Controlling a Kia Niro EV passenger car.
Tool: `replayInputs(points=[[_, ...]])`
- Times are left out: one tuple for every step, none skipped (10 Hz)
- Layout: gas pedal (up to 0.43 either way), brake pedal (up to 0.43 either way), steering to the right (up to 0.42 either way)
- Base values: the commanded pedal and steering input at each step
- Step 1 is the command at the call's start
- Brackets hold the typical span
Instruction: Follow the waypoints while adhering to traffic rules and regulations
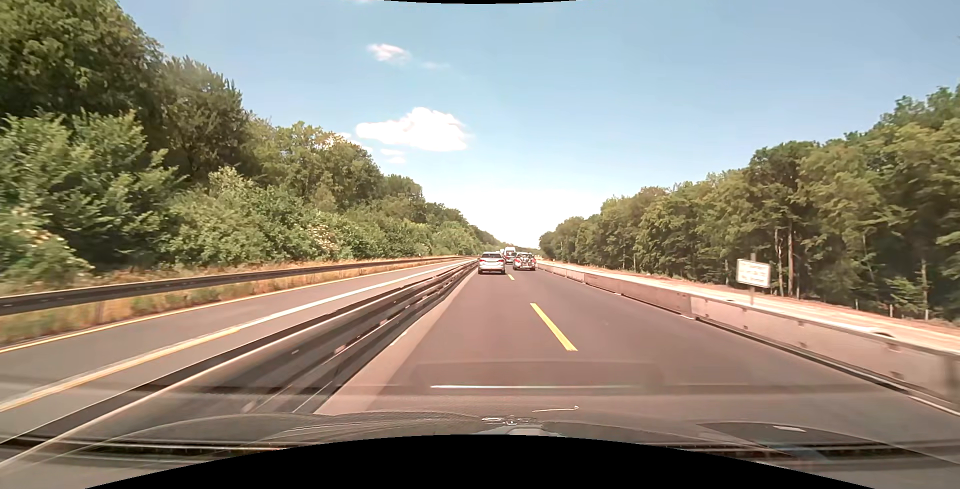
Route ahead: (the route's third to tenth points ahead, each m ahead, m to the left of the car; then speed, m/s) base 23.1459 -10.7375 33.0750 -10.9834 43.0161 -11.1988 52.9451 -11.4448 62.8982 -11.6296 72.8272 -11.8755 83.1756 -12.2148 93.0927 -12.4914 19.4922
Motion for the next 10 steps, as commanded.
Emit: replayInputs(points=[[0.13, 0.0, 0.002], [0.13, 0.0, 0.002], [0.13, 0.0, 0.002], [0.13, 0.0, 0.002], [0.13, 0.0, 0.002], [0.13, 0.0, 0.002], [0.13, 0.0, 0.001], [0.13, 0.0, 0.001], [0.13, 0.0, 0.001], [0.13, 0.0, 0.001]])
